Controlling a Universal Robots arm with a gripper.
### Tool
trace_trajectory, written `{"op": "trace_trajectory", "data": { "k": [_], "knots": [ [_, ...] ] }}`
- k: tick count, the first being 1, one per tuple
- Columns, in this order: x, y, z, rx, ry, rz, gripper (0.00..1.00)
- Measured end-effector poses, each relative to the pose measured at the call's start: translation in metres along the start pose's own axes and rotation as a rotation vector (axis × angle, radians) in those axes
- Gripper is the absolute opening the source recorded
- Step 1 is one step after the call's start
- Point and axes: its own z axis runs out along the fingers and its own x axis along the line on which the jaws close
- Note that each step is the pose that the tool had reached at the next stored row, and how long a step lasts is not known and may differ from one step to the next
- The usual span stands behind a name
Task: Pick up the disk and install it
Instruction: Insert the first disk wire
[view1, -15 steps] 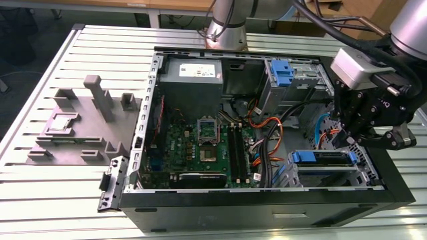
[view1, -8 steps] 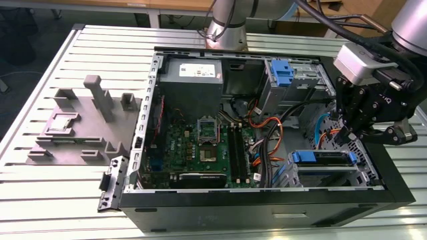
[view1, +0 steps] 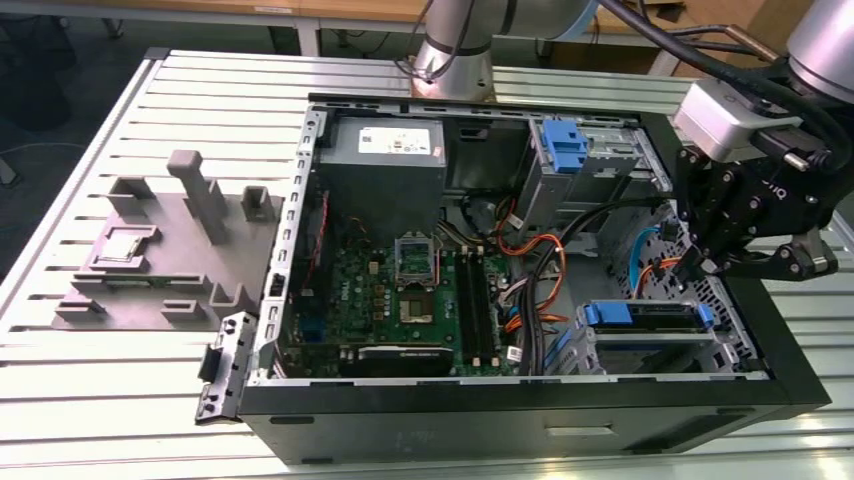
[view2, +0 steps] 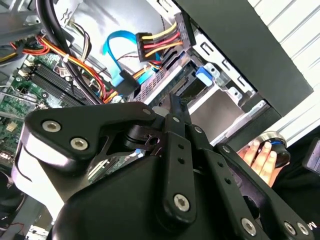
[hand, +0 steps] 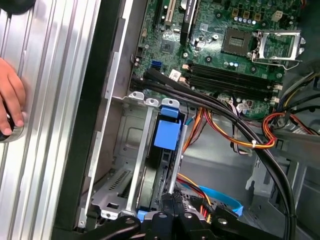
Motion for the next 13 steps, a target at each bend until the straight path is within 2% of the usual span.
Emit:
{"op": "trace_trajectory", "data": {
  "k": [13],
  "knots": [
    [-0.0068,-0.0113,0.0004,-0.0005,0.0035,-0.004,0.12]
  ]
}}
